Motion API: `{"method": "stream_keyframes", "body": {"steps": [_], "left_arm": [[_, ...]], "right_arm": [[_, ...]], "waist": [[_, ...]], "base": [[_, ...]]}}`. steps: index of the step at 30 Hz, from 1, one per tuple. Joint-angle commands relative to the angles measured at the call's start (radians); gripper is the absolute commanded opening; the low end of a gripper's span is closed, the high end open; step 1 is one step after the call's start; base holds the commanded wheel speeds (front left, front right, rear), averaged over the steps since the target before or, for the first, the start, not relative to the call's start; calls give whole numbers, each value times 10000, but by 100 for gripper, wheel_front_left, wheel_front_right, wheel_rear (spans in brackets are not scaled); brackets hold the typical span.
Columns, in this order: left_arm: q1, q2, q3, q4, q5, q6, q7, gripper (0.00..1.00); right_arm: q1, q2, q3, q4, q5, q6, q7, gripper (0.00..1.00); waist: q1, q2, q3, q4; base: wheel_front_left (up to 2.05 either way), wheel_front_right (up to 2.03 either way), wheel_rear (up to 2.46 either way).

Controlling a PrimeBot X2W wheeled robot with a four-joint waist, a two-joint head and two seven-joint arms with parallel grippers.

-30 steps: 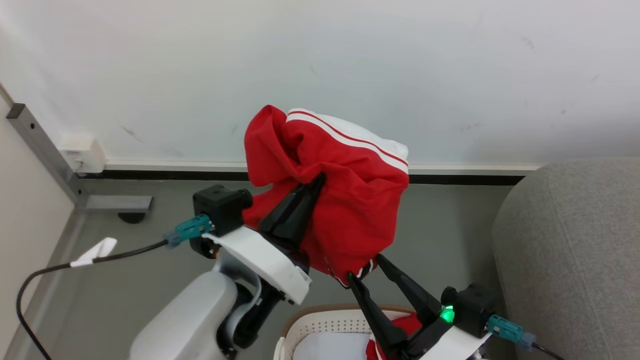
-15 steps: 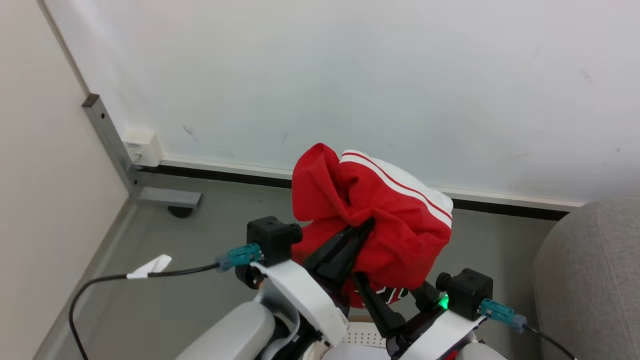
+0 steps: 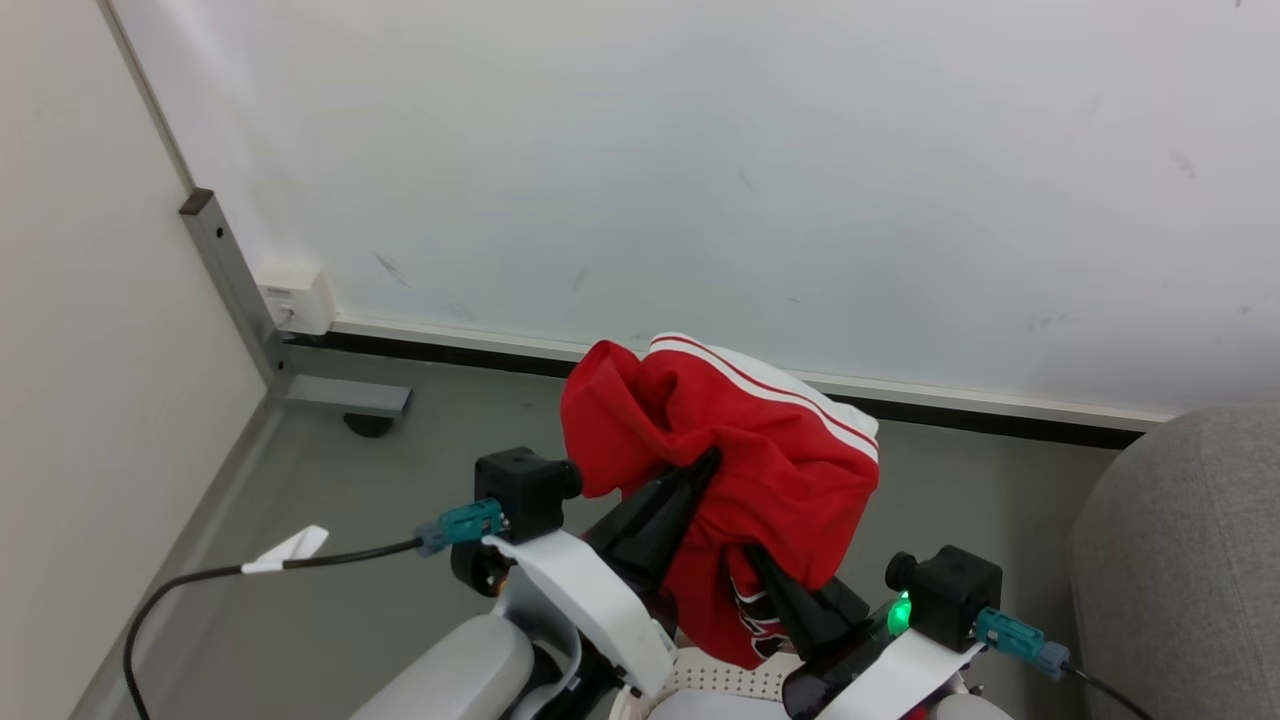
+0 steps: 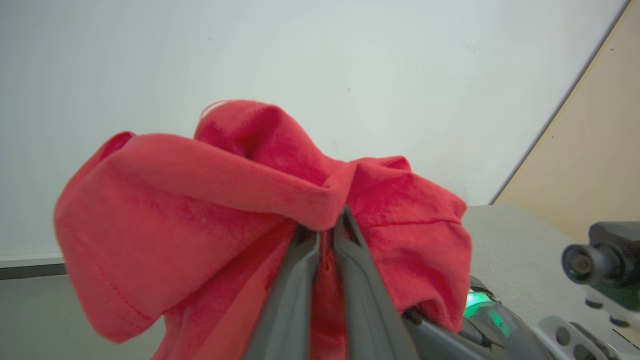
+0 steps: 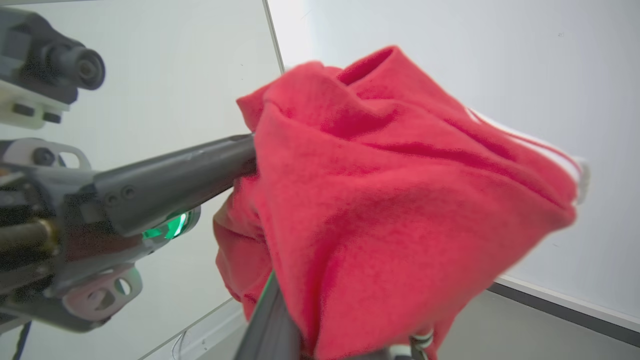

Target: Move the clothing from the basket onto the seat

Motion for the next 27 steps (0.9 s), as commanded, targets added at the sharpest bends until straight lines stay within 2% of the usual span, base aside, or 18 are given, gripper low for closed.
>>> {"method": "stream_keyframes", "body": {"steps": [1,6,9,10,11,22,27], "left_arm": [[105,56,40,25,-40,26,-50,0],[121,70,-12,69,34,55,-119,2],[139,73,-26,44,93,76,-153,47],[143,78,-20,23,100,93,-181,90],[131,68,-35,-14,104,64,-205,100],[178,385,91,-411,268,111,-479,100],[188,615,62,-561,440,77,-662,100]], "right_arm": [[146,-43,-85,-79,-68,-21,-36,0],[302,35,-272,-232,-218,-21,-38,0],[316,79,-432,-269,-325,-21,-38,0],[307,89,-486,-274,-354,-21,-38,0],[316,87,-552,-281,-391,-21,-38,0],[431,97,-1335,-308,-717,-21,-37,0],[452,78,-2177,-547,-1069,-21,-39,0]], "waist": [[0,0,14,-35],[0,0,70,-198],[0,0,124,-339],[0,0,153,-405],[0,0,177,-452],[0,0,669,-1470],[0,0,976,-2338]], "base": [[0,0,0],[0,0,0],[0,0,0],[0,0,0],[0,0,0],[0,0,0],[0,0,0]]}}
